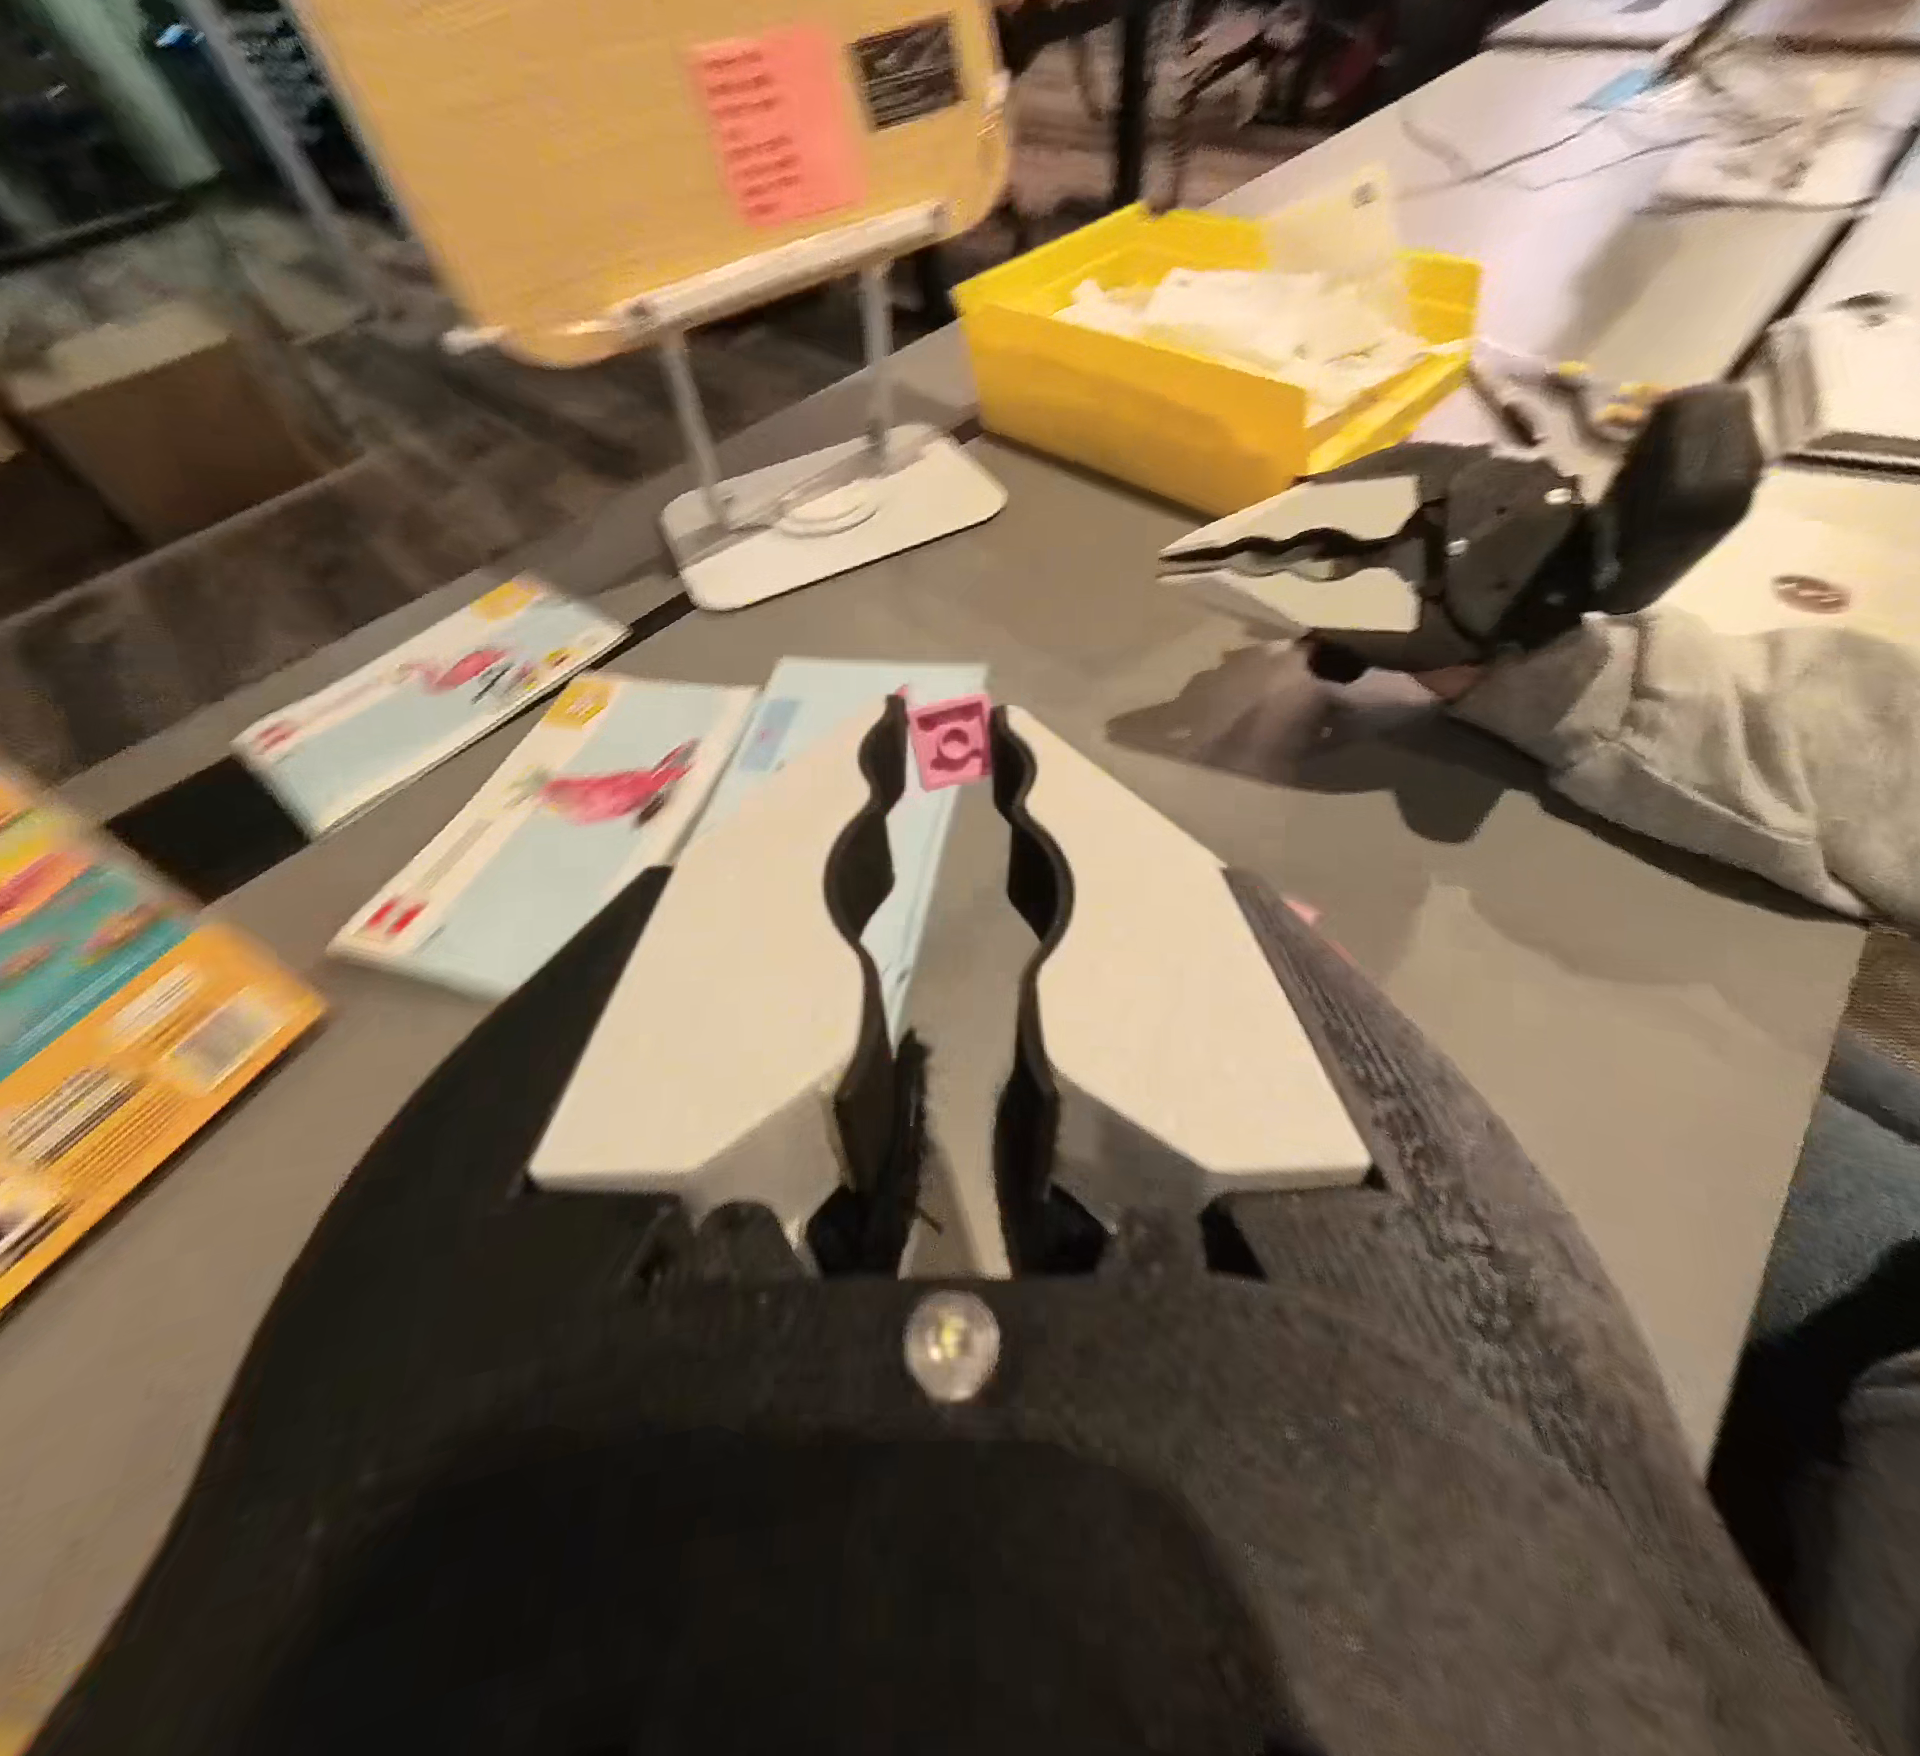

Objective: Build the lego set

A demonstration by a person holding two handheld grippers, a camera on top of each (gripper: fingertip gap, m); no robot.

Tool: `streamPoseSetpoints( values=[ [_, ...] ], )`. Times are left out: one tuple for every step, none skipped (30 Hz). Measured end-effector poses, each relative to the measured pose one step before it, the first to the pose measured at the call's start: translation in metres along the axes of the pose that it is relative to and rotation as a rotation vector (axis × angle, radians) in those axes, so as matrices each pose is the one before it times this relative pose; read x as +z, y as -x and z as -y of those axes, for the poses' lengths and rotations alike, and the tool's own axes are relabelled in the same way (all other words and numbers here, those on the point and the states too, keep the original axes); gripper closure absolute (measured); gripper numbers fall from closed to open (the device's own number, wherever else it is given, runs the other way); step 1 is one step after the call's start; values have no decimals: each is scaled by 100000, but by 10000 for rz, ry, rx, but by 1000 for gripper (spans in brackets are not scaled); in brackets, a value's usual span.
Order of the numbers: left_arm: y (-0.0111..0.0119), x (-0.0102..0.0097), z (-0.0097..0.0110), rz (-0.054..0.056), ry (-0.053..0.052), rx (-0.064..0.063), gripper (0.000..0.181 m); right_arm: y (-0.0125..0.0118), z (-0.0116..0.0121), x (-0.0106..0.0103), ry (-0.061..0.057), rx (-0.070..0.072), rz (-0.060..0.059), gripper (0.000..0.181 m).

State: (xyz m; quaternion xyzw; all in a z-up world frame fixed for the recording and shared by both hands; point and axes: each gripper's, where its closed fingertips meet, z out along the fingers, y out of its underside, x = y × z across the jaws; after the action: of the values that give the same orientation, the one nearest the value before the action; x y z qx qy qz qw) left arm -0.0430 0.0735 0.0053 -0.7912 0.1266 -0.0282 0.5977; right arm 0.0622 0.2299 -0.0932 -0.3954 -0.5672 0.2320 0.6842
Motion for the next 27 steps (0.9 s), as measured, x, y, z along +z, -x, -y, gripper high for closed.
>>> streamPoseSetpoints(
  values=[
    [-1341, 1427, -59, -504, -457, 195, 166, 360, 573, -113, -242, 372, 309, 176],
    [-971, 1381, -187, -300, -458, 321, 166, 629, 689, -74, -312, 613, 510, 175],
    [-643, 1292, -382, -101, -398, 471, 166, 885, 756, -32, -351, 951, 700, 174],
    [-681, 1170, -419, -102, -426, 637, 166, 1034, 706, 72, -352, 1262, 834, 172],
    [-694, 1000, -484, -73, -416, 745, 166, 1072, 608, 173, -317, 1470, 904, 171],
    [-748, 831, -521, -62, -341, 666, 166, 969, 421, 254, -229, 1606, 873, 167],
    [-761, 688, -469, -78, -277, 531, 166, 801, 238, 305, -137, 1669, 768, 162],
    [-629, 524, -410, -24, -208, 393, 167, 686, 236, 298, -152, 1605, 683, 158],
    [-592, 378, -277, -33, -158, 256, 166, 664, 354, 200, -270, 1327, 639, 154],
    [-584, 226, -61, -69, -179, 155, 166, 381, 237, 118, -246, 954, 425, 153],
    [-596, 91, 149, -119, -189, 143, 166, -28, -23, 64, -91, 633, 155, 151],
    [-525, 38, 158, -123, -89, 200, 166, -15, -210, 69, 45, 451, 161, 150],
    [-369, 6, 167, -40, -79, 257, 166, 166, -309, 104, 127, 497, 297, 150],
    [-339, -44, 226, -36, -140, 198, 166, 376, -302, 154, 114, 659, 471, 150],
    [-429, -27, 161, -133, -105, 114, 166, 613, -187, 159, 22, 763, 658, 150],
    [-294, 33, 21, -76, 2, 86, 166, 742, -80, 156, -56, 777, 745, 151],
    [-217, 24, -9, -41, 17, 99, 166, 664, -111, 161, -36, 724, 667, 152],
    [-199, -33, 152, -33, -93, 114, 166, 426, -268, 191, 71, 591, 465, 153],
    [-174, -69, 161, -24, -104, 107, 166, 53, -396, 181, 174, 359, 171, 152],
    [-75, -28, -17, 19, -9, 82, 166, -303, -412, 151, 204, 83, -116, 153],
    [-49, -4, -143, 1, 60, 53, 166, -396, -310, 72, 163, -64, -220, 154],
    [-52, -25, -59, -18, 8, 34, 167, -236, -146, 10, 69, -31, -110, 157],
    [-48, -19, -20, -33, 7, 1, 166, -65, 71, -56, -51, 73, 17, 160],
    [-21, -9, 15, -23, -7, 2, 166, -124, 64, -97, -44, 128, 1, 165],
    [-138, -10, 74, -95, -28, 5, 167, -119, -78, -75, 50, 77, 8, 167],
    [-92, 6, -40, -34, 34, 21, 166, -39, -101, -44, 84, 47, 36, 167],
    [-120, -7, -25, -60, 6, 32, 166, -57, -95, -44, 106, -38, -23, 167]
  ],
)
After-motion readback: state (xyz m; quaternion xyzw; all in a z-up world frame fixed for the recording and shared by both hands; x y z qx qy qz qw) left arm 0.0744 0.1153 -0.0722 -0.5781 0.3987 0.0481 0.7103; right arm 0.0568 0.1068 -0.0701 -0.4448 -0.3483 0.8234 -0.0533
